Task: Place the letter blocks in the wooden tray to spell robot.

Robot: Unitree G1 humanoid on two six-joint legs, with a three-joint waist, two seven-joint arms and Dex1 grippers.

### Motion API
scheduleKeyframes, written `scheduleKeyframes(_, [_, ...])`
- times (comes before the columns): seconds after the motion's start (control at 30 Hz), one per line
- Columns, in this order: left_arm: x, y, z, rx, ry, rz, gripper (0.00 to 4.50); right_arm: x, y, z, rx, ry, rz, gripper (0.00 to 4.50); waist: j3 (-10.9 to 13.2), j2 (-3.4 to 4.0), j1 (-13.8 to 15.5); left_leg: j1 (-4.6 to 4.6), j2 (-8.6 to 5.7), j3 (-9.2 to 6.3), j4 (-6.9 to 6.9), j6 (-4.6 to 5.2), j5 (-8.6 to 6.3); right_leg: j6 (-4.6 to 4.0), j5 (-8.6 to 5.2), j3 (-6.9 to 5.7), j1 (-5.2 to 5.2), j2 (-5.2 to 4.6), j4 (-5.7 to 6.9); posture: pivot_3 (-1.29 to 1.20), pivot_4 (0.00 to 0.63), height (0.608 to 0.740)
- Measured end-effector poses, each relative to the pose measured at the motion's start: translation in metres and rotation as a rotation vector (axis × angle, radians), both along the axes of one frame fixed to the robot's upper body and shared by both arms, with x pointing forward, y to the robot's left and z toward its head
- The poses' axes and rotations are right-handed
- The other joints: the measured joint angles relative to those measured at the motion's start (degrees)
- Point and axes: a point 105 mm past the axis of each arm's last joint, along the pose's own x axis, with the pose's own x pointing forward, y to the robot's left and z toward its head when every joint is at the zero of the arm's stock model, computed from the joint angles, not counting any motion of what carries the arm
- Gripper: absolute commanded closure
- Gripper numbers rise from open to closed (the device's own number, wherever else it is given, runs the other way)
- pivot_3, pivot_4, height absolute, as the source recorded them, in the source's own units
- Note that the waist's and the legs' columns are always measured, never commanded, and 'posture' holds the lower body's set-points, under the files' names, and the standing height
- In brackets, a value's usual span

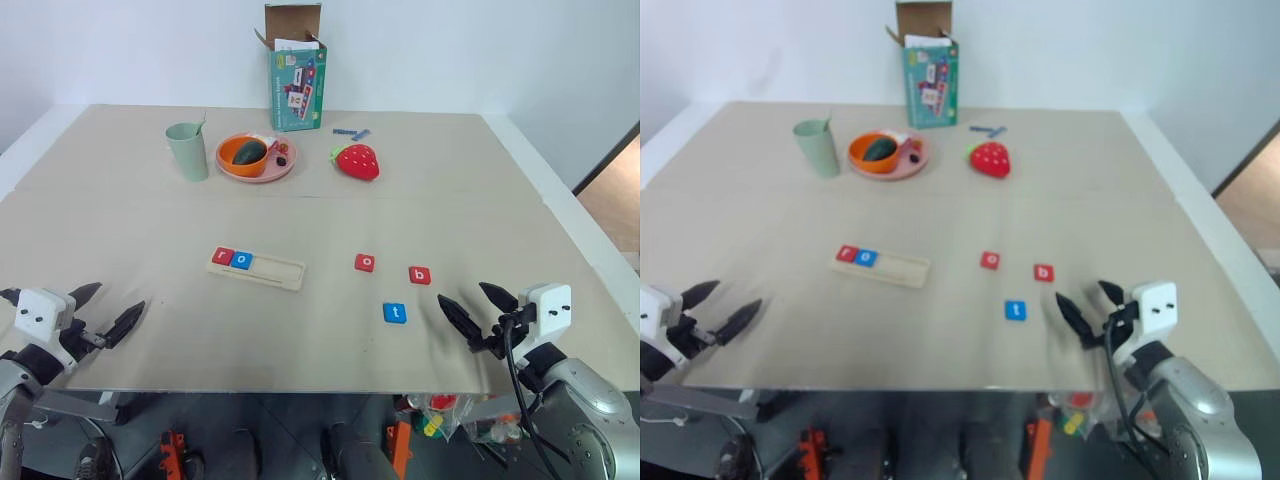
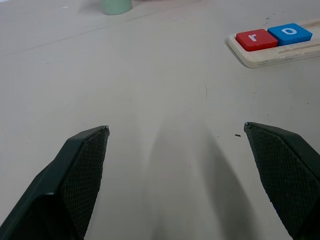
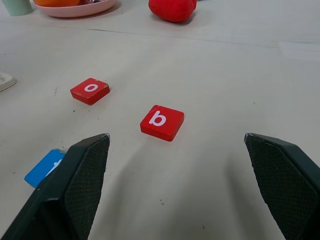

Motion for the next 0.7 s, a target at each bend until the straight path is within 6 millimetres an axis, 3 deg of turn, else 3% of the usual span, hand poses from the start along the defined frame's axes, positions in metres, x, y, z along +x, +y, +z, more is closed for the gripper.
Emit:
scheduleKeyframes(0.1, [0.005, -0.002, 0.002, -0.007, -0.002, 0.002, 0.00, 0.000, 0.000, 0.000, -0.001, -0.003, -0.004, 0.04, 0.00, 0.00, 0.00, 0.00, 0.00, -0.01, 0.00, 0.00, 0.00, 0.00, 0.00, -0.02, 0.00, 0.00, 0.01, 0.00, 0.150, 0.740])
scheduleKeyframes(0.23, [0.016, -0.022, 0.023, 0.007, -0.045, -0.040, 0.00, -0.001, 0.000, 0.002, -0.004, -0.021, 0.001, 0.04, -0.02, 0.02, 0.07, -0.02, 0.03, 0.11, 0.01, 0.00, 0.05, 0.01, 0.01, -0.04, 0.04, -0.05, 0.00, 0.00, 0.150, 0.740])
scheduleKeyframes(0.5, [0.018, -0.033, 0.027, 0.003, -0.032, -0.060, 0.00, 0.000, 0.000, -0.003, -0.011, -0.010, 0.014, 0.04, -0.03, 0.07, -0.16, 0.00, 0.13, 0.22, -0.02, 0.00, 0.05, 0.00, 0.05, -0.01, -0.02, 0.03, 0.02, 0.00, 0.150, 0.740])
scheduleKeyframes(0.6, [0.022, -0.041, 0.037, 0.024, -0.044, -0.128, 0.00, 0.002, 0.007, 0.002, -0.010, -0.017, 0.069, 0.04, -0.03, 0.06, -0.08, -0.01, 0.11, 0.22, 0.00, 0.00, 0.06, -0.03, 0.06, 0.00, -0.01, 0.03, 0.02, 0.00, 0.150, 0.740])
scheduleKeyframes(0.7, [0.035, -0.057, 0.061, 0.079, -0.086, -0.263, 0.00, 0.007, 0.027, 0.012, 0.047, -0.027, 0.197, 0.04, -0.03, 0.07, -0.08, 0.01, 0.08, 0.23, 0.02, 0.11, 0.17, -0.11, 0.11, 0.01, 0.00, 0.04, 0.02, 0.00, 0.150, 0.740])
